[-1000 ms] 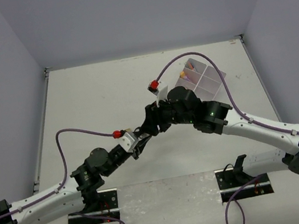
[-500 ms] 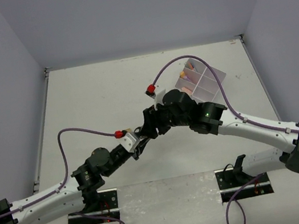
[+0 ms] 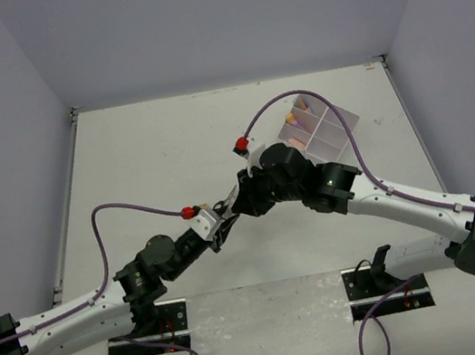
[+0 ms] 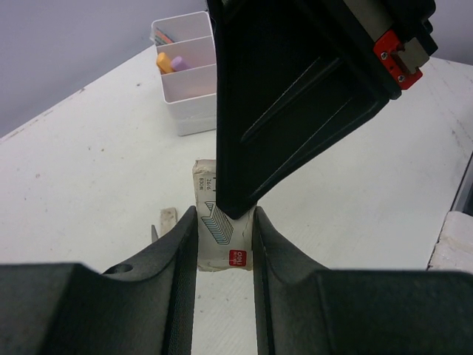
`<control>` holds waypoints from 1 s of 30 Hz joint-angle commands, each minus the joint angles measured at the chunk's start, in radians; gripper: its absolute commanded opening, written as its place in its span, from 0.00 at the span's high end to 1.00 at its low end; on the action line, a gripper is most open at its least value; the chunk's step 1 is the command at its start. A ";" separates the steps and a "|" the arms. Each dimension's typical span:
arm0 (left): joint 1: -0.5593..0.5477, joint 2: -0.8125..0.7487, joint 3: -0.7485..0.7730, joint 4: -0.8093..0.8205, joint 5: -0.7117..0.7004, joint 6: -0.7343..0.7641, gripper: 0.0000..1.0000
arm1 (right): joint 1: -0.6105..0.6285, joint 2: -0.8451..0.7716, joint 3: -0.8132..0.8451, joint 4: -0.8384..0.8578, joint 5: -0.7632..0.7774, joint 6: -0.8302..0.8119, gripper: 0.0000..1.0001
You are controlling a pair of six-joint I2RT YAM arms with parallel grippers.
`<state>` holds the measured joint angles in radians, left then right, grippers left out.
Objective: Sort the stationery into containers
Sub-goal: Place the stationery in the storage box.
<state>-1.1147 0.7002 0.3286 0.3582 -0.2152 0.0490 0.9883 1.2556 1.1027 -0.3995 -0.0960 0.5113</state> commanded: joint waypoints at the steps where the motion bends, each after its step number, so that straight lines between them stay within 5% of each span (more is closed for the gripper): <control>1: -0.006 0.004 0.011 0.067 -0.039 0.011 0.91 | 0.010 -0.025 0.015 0.049 -0.057 -0.020 1.00; 2: -0.009 0.004 0.012 0.065 -0.049 0.008 0.78 | 0.009 -0.021 0.016 0.056 -0.056 -0.031 1.00; 6: -0.013 0.021 0.062 0.005 -0.108 -0.086 0.00 | -0.107 0.020 0.055 0.054 -0.058 -0.087 1.00; 14: -0.013 0.163 0.363 -0.621 -0.258 -0.425 0.00 | -0.526 0.027 0.129 -0.019 0.097 -0.188 1.00; 18: -0.013 0.111 0.447 -0.793 -0.206 -0.501 0.00 | -0.616 0.106 0.208 -0.066 0.382 -0.327 1.00; 21: -0.013 0.055 0.486 -0.909 -0.206 -0.496 0.00 | -0.626 0.176 0.255 -0.068 0.437 -0.448 1.00; 26: -0.013 0.012 0.509 -1.004 -0.284 -0.482 0.00 | -0.660 0.278 0.308 -0.061 0.612 -0.616 1.00; 30: -0.013 -0.035 0.427 -0.923 -0.246 -0.472 0.00 | -0.734 0.283 0.293 -0.061 0.638 -0.652 1.00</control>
<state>-1.1226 0.6956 0.7929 -0.5419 -0.4536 -0.4126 0.3289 1.5437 1.3614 -0.4631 0.3994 -0.0198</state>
